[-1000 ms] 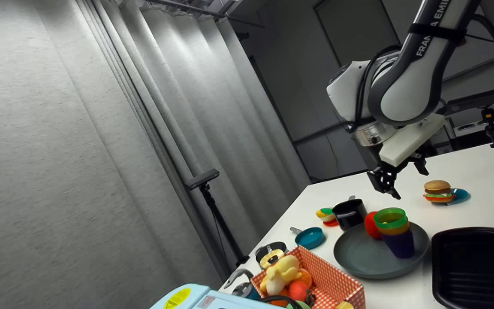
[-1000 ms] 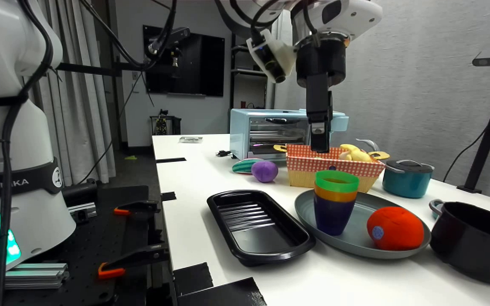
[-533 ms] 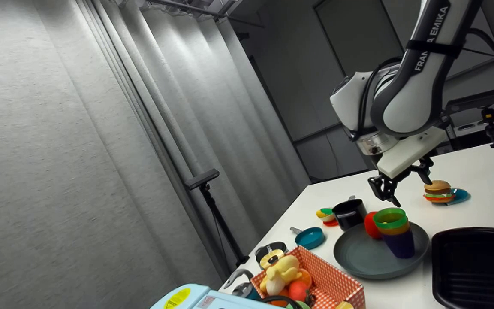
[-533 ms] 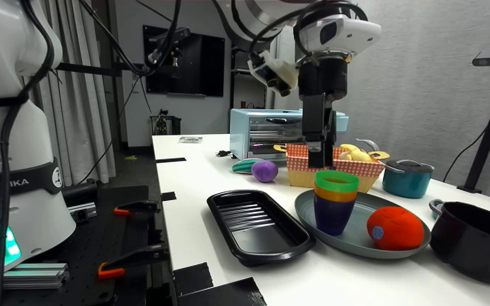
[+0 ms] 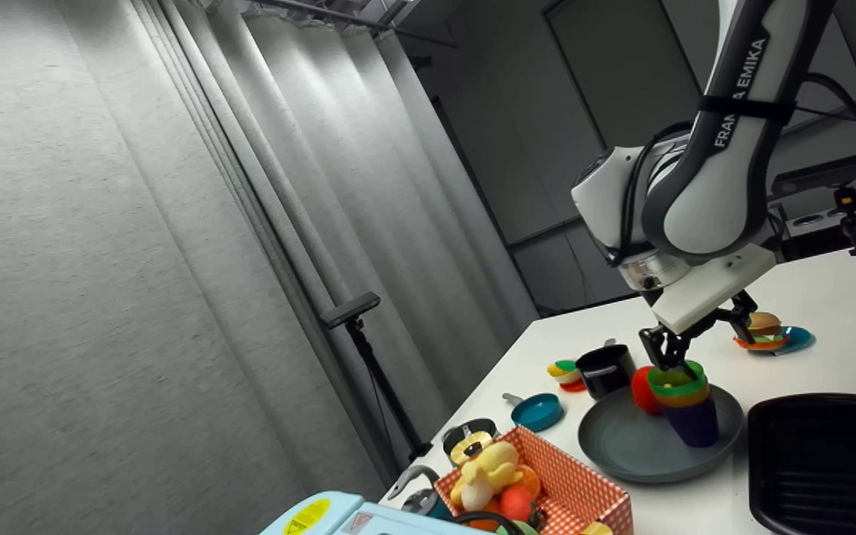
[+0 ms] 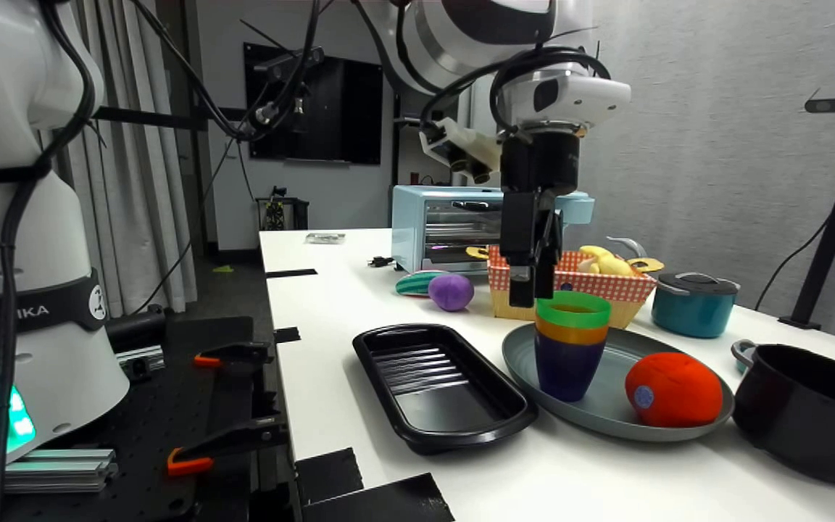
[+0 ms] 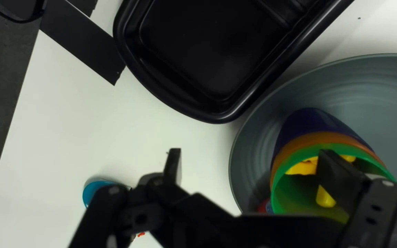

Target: Lay the stack of plastic cups on the grey plate

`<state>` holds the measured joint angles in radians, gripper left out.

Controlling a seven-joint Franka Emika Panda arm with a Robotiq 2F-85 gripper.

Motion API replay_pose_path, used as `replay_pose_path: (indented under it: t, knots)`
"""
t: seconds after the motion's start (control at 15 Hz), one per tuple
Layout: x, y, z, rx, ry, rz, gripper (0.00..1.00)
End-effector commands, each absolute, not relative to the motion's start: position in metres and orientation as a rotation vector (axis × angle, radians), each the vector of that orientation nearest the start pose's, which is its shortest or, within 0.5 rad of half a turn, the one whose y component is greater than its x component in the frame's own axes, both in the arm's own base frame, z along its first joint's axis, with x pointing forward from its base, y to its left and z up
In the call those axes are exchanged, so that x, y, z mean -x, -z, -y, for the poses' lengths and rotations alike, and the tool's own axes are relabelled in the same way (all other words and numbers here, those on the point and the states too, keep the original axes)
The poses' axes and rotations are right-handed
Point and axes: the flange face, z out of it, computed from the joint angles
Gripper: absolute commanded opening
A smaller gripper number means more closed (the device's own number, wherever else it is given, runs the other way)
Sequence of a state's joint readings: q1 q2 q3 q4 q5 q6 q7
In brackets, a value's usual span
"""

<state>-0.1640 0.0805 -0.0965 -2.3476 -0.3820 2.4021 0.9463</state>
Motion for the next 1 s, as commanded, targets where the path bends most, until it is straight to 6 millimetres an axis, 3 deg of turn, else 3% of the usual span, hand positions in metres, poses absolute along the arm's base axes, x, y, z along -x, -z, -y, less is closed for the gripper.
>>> replay_pose_path:
  t: [0.0, 0.4, 0.93]
  knots:
    - [-0.495, -0.287, 0.132, 3.006, 0.128, -1.54, 1.0]
    - [-0.5, -0.296, 0.136, 3.009, 0.154, -1.536, 1.0]
    - [-0.512, -0.311, 0.161, 2.989, 0.226, -1.592, 1.0]
